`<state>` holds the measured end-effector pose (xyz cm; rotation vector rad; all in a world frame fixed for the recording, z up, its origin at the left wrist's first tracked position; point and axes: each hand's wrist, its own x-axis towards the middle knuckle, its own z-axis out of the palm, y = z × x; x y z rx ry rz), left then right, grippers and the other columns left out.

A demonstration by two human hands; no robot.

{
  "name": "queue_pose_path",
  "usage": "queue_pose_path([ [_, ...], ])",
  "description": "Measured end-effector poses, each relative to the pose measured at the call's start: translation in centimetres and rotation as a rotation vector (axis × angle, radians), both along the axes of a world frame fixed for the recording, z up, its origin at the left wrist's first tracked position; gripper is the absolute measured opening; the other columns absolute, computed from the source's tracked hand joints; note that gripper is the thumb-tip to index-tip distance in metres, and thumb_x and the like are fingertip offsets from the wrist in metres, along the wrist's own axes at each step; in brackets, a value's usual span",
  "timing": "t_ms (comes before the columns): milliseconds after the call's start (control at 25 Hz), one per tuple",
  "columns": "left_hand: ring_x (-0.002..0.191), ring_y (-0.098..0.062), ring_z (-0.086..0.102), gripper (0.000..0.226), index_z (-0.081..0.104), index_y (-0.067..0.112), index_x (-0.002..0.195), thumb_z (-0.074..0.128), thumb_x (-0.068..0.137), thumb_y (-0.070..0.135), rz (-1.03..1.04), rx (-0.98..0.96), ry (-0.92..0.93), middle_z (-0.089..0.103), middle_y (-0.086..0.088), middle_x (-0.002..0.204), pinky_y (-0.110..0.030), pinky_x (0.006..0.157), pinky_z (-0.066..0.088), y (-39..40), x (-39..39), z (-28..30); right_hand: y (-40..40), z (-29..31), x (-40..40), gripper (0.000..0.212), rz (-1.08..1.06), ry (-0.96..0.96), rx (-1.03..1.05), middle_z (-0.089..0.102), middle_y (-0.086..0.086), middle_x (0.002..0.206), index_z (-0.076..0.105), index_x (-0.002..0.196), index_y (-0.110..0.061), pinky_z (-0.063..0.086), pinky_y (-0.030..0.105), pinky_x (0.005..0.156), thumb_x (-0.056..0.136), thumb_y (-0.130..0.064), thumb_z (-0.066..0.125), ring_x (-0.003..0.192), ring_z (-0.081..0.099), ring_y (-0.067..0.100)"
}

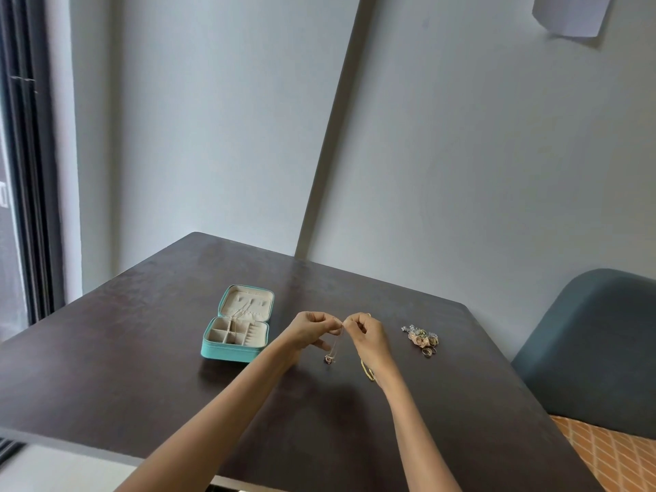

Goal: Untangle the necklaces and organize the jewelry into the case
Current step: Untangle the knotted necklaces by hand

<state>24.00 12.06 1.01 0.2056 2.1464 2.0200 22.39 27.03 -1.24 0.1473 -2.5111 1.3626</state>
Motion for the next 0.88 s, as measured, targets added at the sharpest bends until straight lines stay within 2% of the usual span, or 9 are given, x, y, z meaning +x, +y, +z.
queue_pose_path([
  [80,0.058,0.001,0.056,0.013,0.067,0.007,0.099,0.058,0.092,0.014,-0.009,0.022,-0.007,0.062,0.002,0.079,-0.007,0.042,0.039,0.0,0.0,-0.3,0.1,0.0,0.3,0.024,0.065,-0.008,-0.045,0.051,-0.009,0.064,0.059,0.068,-0.023,0.034,0.022,0.059,0.09,-0.014,0.054,0.06,0.041,0.004],
  [160,0.058,-0.001,0.056,0.019,0.068,0.003,0.103,0.06,0.091,0.014,-0.003,0.008,-0.016,0.062,0.002,0.079,-0.007,0.042,0.04,-0.1,-0.1,-0.5,0.2,-0.2,0.4,0.023,0.073,-0.008,-0.087,0.048,-0.006,0.065,0.06,0.07,-0.017,0.032,0.019,0.056,0.092,-0.012,0.052,0.06,0.039,0.005],
  [360,0.062,0.003,0.059,0.017,0.071,0.001,0.096,0.062,0.089,0.014,-0.029,-0.041,0.006,0.064,0.003,0.075,-0.008,0.049,0.044,0.3,-0.9,-0.7,0.9,-0.8,-0.1,0.031,-0.021,-0.023,-0.13,0.037,-0.009,0.055,0.052,0.062,-0.019,0.027,0.027,0.056,0.092,-0.015,0.052,0.055,0.032,0.007],
  [440,0.057,0.008,0.058,0.019,0.071,0.0,0.097,0.063,0.089,0.015,0.022,-0.066,0.009,0.063,0.003,0.074,-0.009,0.047,0.043,0.0,-1.5,-1.1,1.3,-0.9,0.1,0.029,-0.007,-0.027,-0.165,0.044,-0.005,0.058,0.056,0.063,-0.019,0.032,0.026,0.058,0.091,-0.017,0.056,0.058,0.038,0.007],
  [520,0.052,0.013,0.056,0.024,0.071,-0.002,0.099,0.065,0.087,0.018,0.042,-0.091,0.018,0.062,0.003,0.072,-0.008,0.046,0.042,-0.1,-1.9,-1.4,1.3,-0.8,0.4,0.019,0.027,-0.026,-0.196,0.06,-0.007,0.066,0.066,0.069,-0.019,0.04,0.017,0.064,0.088,-0.018,0.062,0.064,0.051,0.002],
  [600,0.056,0.005,0.058,0.025,0.071,-0.002,0.099,0.066,0.087,0.019,0.034,-0.104,0.019,0.062,0.002,0.071,-0.009,0.046,0.04,0.1,-1.9,-1.6,0.9,-0.6,0.4,0.011,0.08,-0.024,-0.229,0.071,-0.006,0.076,0.074,0.077,-0.016,0.045,0.01,0.072,0.085,-0.015,0.066,0.074,0.061,0.0],
  [720,0.061,-0.002,0.054,0.024,0.071,-0.002,0.098,0.066,0.087,0.019,0.028,-0.123,0.035,0.061,0.001,0.07,-0.009,0.045,0.039,0.2,-1.9,-1.7,0.7,-0.2,0.2,0.007,0.121,-0.003,-0.226,0.073,0.001,0.08,0.074,0.08,-0.012,0.049,0.017,0.077,0.082,-0.008,0.069,0.078,0.065,0.007],
  [880,0.059,-0.004,0.051,0.023,0.072,0.004,0.101,0.064,0.088,0.022,0.01,-0.171,0.05,0.062,0.004,0.072,-0.01,0.049,0.04,-0.4,-2.4,-1.3,1.0,0.7,0.0,0.021,0.127,0.013,-0.069,0.072,-0.006,0.076,0.072,0.073,-0.028,0.052,0.024,0.076,0.081,-0.009,0.07,0.075,0.065,0.007],
])
